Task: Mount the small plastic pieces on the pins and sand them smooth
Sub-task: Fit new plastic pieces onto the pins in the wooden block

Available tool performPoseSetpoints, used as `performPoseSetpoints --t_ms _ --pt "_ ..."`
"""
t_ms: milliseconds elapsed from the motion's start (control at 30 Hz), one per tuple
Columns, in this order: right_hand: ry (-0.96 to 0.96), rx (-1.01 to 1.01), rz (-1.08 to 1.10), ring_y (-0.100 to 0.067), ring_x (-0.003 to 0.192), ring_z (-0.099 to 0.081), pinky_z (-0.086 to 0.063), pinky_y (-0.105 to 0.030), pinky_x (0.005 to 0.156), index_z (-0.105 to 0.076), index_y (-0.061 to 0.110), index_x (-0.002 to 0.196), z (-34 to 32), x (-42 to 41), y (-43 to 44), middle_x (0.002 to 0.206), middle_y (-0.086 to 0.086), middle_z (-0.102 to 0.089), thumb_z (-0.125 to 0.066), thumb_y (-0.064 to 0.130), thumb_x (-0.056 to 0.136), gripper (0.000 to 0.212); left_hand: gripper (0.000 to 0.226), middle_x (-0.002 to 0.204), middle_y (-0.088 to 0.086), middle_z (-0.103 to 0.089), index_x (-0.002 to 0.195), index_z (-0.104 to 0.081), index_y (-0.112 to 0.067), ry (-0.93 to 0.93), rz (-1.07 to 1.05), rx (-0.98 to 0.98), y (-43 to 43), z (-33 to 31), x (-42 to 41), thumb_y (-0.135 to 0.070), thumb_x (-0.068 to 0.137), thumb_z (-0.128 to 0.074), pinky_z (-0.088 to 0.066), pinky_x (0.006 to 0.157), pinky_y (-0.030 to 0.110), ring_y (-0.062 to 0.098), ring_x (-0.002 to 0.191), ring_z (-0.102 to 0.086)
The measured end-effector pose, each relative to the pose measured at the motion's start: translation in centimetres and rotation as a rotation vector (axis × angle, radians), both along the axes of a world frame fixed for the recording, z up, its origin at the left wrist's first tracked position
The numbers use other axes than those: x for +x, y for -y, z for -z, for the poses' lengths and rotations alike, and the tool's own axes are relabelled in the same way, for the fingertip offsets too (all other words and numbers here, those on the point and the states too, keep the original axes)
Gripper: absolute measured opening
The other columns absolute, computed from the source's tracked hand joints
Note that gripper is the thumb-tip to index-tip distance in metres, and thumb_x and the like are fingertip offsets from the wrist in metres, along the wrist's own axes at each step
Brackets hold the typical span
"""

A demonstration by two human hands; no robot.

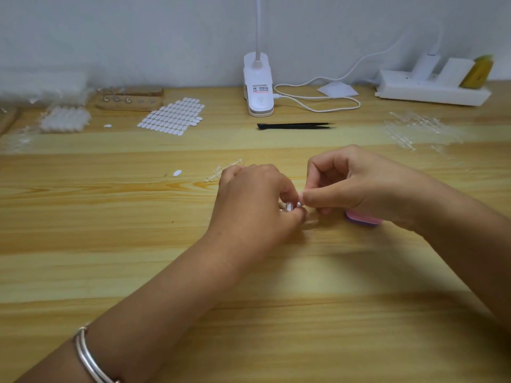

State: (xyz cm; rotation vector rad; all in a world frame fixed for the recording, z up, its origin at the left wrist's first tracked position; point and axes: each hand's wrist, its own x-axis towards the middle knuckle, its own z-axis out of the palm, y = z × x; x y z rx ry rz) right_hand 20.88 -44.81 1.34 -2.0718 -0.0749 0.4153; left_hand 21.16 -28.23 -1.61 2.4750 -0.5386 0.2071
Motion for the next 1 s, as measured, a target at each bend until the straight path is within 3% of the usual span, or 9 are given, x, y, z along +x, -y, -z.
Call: performPoseSetpoints --t_ms 167,300,367,433,567,733,800,900,1000 --pt "-0.049 -0.019 -0.025 -0.010 0.060 -0.061 -0.044 -0.011 0.049 -0.070 0.007 0.074 -0.3 0.3 0.7 0.066 -0.005 -0.068 -0.076 0.008 0.085 0.013 0.008 0.084 -0.013 -0.064 0.074 -0.072 -0.029 0.004 -0.002 0.005 0.0 0.0 0.0 -0.035 0.076 -0.076 -0.027 0.100 0.031 0.008 0.085 -0.055" --pt "0.051 -0.013 0.019 -0.013 0.070 -0.064 -0.051 -0.023 0.068 -0.076 0.012 0.083 -0.5 0.8 2.0 0.078 -0.008 -0.073 -0.079 0.018 0.082 0.006 0.009 0.084 -0.013 -0.064 0.075 -0.073 -0.028 -0.004 0.008 -0.023 -0.2 0.3 0.0 -0.037 0.077 -0.076 -0.025 0.100 0.030 0.006 0.084 -0.054" --pt "0.171 0.017 -0.025 -0.009 0.076 -0.066 -0.051 -0.020 0.072 -0.078 0.015 0.084 -0.7 0.7 2.4 0.085 -0.006 -0.076 -0.079 0.016 0.081 0.004 0.010 0.082 -0.012 -0.064 0.075 -0.073 -0.028 0.004 0.012 -0.032 -0.2 0.3 0.1 -0.037 0.077 -0.076 -0.027 0.098 0.031 0.006 0.083 -0.055" --pt "0.246 0.031 -0.141 -0.006 0.078 -0.069 -0.055 -0.017 0.073 -0.078 0.015 0.085 -0.8 0.4 2.2 0.084 -0.002 -0.076 -0.079 0.012 0.081 0.005 0.009 0.081 -0.013 -0.063 0.074 -0.073 -0.029 0.017 0.014 -0.028 -0.2 0.3 0.1 -0.038 0.077 -0.076 -0.028 0.097 0.033 0.005 0.081 -0.054" --pt "0.386 -0.129 -0.247 -0.008 0.078 -0.071 -0.058 -0.030 0.082 -0.081 0.015 0.084 -0.2 0.2 1.5 0.079 0.003 -0.076 -0.083 0.007 0.078 0.011 0.011 0.080 -0.013 -0.064 0.073 -0.074 -0.028 0.033 0.012 -0.017 -0.2 0.5 0.2 -0.039 0.076 -0.076 -0.028 0.100 0.033 0.005 0.080 -0.054" --pt "0.530 -0.243 -0.277 -0.002 0.079 -0.063 -0.045 -0.014 0.076 -0.079 0.022 0.084 0.4 0.1 1.2 0.074 0.014 -0.070 -0.084 0.008 0.078 0.016 0.011 0.081 -0.011 -0.065 0.075 -0.075 -0.027 0.045 0.014 -0.026 -0.2 0.7 0.3 -0.039 0.077 -0.074 -0.028 0.096 0.032 0.007 0.083 -0.056" --pt "0.528 -0.269 -0.250 -0.002 0.083 -0.061 -0.045 -0.020 0.080 -0.077 0.025 0.087 0.9 -0.2 1.2 0.078 0.017 -0.069 -0.082 0.011 0.081 0.016 0.014 0.080 -0.011 -0.066 0.074 -0.075 -0.027 0.050 0.017 -0.031 -0.2 0.8 0.3 -0.041 0.076 -0.074 -0.028 0.094 0.031 0.008 0.081 -0.055" --pt "0.540 -0.331 -0.207 -0.008 0.093 -0.057 -0.047 -0.040 0.086 -0.075 0.026 0.092 1.5 -0.8 0.9 0.087 0.015 -0.068 -0.078 0.016 0.086 0.012 0.017 0.081 -0.011 -0.066 0.073 -0.074 -0.027 0.048 0.021 -0.034 -0.3 0.9 0.3 -0.044 0.075 -0.073 -0.026 0.090 0.029 0.008 0.080 -0.054" --pt "0.537 -0.357 -0.199 -0.013 0.098 -0.057 -0.047 -0.044 0.089 -0.074 0.024 0.094 1.5 -0.9 0.8 0.090 0.013 -0.068 -0.076 0.016 0.088 0.010 0.018 0.083 -0.010 -0.066 0.074 -0.073 -0.027 0.053 0.015 0.005 -0.2 0.8 0.2 -0.045 0.077 -0.072 -0.025 0.091 0.030 0.011 0.084 -0.055"
